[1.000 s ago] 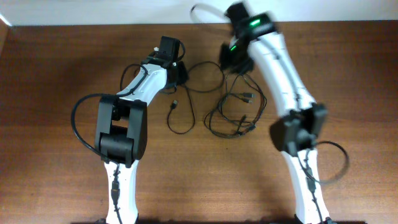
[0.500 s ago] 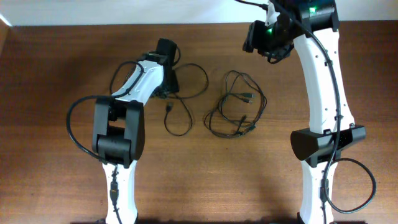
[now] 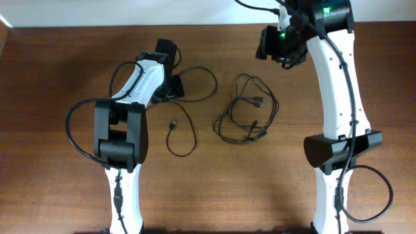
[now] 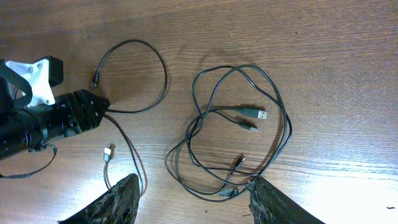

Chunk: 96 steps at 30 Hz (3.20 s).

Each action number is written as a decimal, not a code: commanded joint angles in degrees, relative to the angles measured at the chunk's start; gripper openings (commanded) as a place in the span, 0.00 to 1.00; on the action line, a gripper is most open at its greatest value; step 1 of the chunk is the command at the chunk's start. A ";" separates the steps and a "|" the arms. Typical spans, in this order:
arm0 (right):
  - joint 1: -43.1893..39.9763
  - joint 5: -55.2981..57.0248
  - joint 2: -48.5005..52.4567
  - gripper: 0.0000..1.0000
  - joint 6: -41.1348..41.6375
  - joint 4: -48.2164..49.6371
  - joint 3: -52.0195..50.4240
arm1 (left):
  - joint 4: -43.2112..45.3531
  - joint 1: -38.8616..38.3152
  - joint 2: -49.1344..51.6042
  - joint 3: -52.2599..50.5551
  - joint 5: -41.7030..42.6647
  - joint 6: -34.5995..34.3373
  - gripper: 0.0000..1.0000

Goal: Untangle cables

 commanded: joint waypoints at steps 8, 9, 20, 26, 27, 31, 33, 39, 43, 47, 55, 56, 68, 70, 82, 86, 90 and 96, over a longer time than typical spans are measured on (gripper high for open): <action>0.35 0.66 0.24 0.58 -0.98 -0.61 -0.02 | -12.83 2.86 2.32 8.52 1.51 0.24 0.87; 0.35 0.66 0.24 0.58 -0.98 -0.59 -0.02 | -13.25 2.86 2.32 8.52 4.96 -0.24 0.98; 0.35 0.66 0.24 0.58 -0.98 -1.53 -0.02 | -12.68 -1.79 2.49 2.38 1.57 -40.61 0.80; 0.35 0.68 0.24 0.58 -0.98 -1.86 -0.02 | -5.60 -2.60 2.49 1.84 -2.56 -41.33 0.67; 0.35 0.68 0.24 0.58 -1.01 -1.84 -0.02 | -5.97 -2.60 2.49 1.68 -2.69 -41.29 0.64; 0.35 0.68 0.24 0.58 -1.01 -1.86 -0.02 | -9.86 -2.60 2.49 -2.38 -6.14 -40.17 0.41; 0.35 0.66 0.24 0.58 -0.98 -1.86 -0.02 | -9.88 -2.47 2.49 -4.37 -9.09 -37.16 0.40; 0.35 0.66 0.24 0.58 -1.01 -1.86 -0.02 | -8.46 -0.68 2.49 -4.59 -13.97 -27.43 0.20; 0.35 0.66 0.24 0.58 -1.01 -1.86 -0.02 | -7.87 0.07 2.49 -4.59 -13.31 -27.08 0.15; 0.35 0.63 0.24 0.58 -2.01 -1.86 -0.02 | -8.48 0.55 2.43 -2.10 -12.79 -21.55 0.00; 0.35 0.66 0.24 0.58 -3.74 -1.86 -0.02 | -14.19 2.40 -4.98 13.94 -12.66 -9.05 0.00; 0.35 0.66 0.24 0.58 -3.98 -1.86 -0.02 | -14.47 2.91 -7.17 15.19 -11.50 -7.78 0.00; 0.35 0.63 0.24 0.59 -4.00 -1.86 -0.02 | -25.27 2.08 -11.39 2.54 3.45 -0.17 0.64; 0.35 0.63 0.24 0.59 -4.00 -1.86 -0.02 | -26.29 0.15 -11.39 -1.51 3.39 1.42 0.65; 0.37 -0.42 0.24 0.60 -3.98 -1.86 -0.02 | 1.55 -1.33 -11.39 -18.93 2.97 3.87 0.58; 0.37 -0.42 0.24 0.60 -4.00 -1.86 -0.02 | 6.38 -1.31 -11.39 -21.09 2.60 2.14 0.58; 0.37 -0.39 0.24 0.64 -4.00 -1.86 -0.02 | 6.84 -1.31 -11.39 -25.20 2.80 0.26 0.52; 0.37 -0.42 0.24 0.65 -4.00 -1.86 -0.02 | 7.19 -1.27 -11.39 -25.20 -3.91 -7.93 0.78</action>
